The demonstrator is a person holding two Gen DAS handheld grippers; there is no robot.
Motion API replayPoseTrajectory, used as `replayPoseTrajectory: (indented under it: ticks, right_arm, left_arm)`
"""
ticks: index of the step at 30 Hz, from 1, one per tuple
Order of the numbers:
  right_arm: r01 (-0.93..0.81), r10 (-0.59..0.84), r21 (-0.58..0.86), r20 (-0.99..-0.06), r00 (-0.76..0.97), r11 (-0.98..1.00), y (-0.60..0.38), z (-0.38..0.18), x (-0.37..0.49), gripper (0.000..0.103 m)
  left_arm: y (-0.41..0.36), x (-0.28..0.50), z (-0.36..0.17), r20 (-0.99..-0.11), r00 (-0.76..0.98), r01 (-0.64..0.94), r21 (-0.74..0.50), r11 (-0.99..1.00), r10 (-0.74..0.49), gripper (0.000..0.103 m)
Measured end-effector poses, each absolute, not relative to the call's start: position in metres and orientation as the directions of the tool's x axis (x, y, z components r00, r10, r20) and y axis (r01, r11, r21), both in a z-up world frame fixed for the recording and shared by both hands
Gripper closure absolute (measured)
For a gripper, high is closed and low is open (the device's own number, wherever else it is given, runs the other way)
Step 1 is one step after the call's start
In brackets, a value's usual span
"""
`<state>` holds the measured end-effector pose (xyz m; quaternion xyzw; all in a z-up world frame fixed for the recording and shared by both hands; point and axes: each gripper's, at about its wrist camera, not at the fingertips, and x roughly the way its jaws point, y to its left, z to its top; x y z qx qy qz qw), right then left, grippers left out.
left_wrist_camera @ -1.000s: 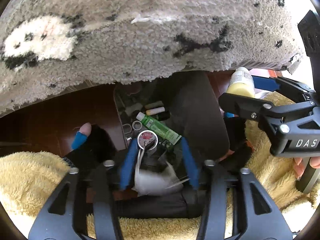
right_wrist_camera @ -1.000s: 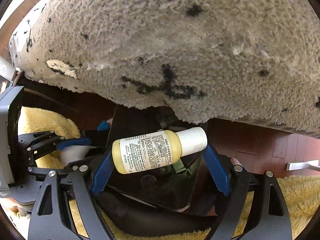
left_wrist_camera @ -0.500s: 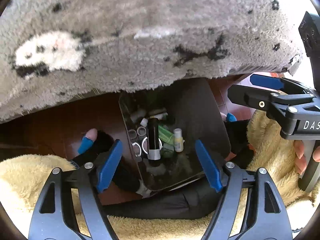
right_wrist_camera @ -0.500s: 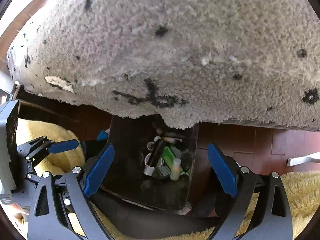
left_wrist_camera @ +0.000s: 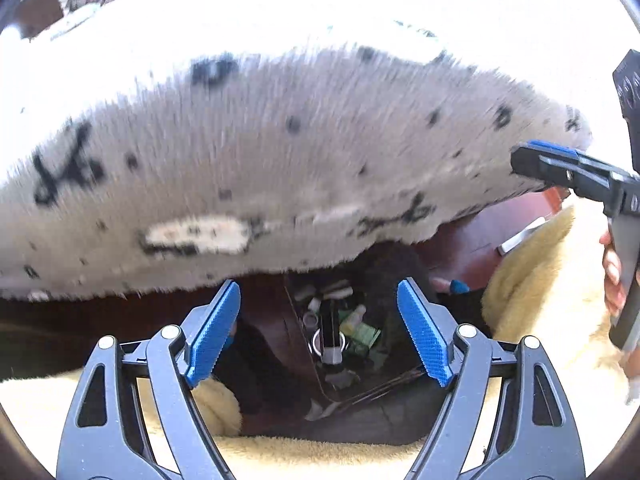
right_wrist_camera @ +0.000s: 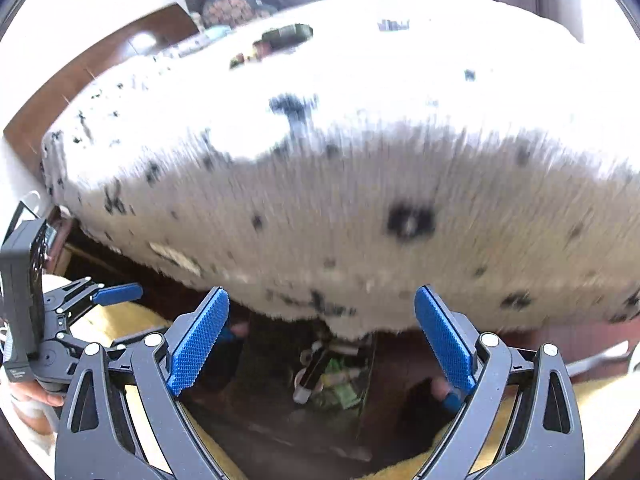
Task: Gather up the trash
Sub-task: 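Raise both tools back over the bed toward the remaining items, then grasp the pink-yellow pipe cleaner with the left gripper while the right grasps the blue cloth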
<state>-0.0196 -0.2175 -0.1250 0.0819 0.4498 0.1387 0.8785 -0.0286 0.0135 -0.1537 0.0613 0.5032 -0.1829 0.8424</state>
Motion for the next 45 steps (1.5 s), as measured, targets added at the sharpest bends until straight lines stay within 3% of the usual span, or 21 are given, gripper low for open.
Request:
replayPoseTrajectory:
  ticks: [9, 20, 30, 45]
  right_arm:
    - [-0.227, 0.258, 0.139, -0.698, 0.668, 0.964, -0.220, -0.053, 0.003, 0.008]
    - [-0.239, 0.213, 0.062, -0.699, 0.682, 0.969, -0.216, -0.029, 0.052, 0.008]
    - [-0.171, 0.198, 0.113, -0.739, 0.644, 0.979, -0.220, -0.047, 0.126, 0.008]
    - [0.015, 0.042, 0.066, -0.776, 0.630, 0.998, -0.253, -0.074, 0.260, 0.008]
  left_arm:
    - [0.016, -0.012, -0.087, -0.800, 0.541, 0.387, -0.035, 0.922, -0.258, 0.023]
    - [0.051, 0.048, -0.051, -0.751, 0.630, 0.281, -0.014, 0.960, -0.196, 0.022]
    - [0.087, 0.121, -0.059, -0.768, 0.633, 0.155, 0.000, 0.988, -0.099, 0.022]
    - [0.044, 0.243, -0.084, -0.798, 0.594, 0.152, -0.013, 0.988, -0.102, 0.023]
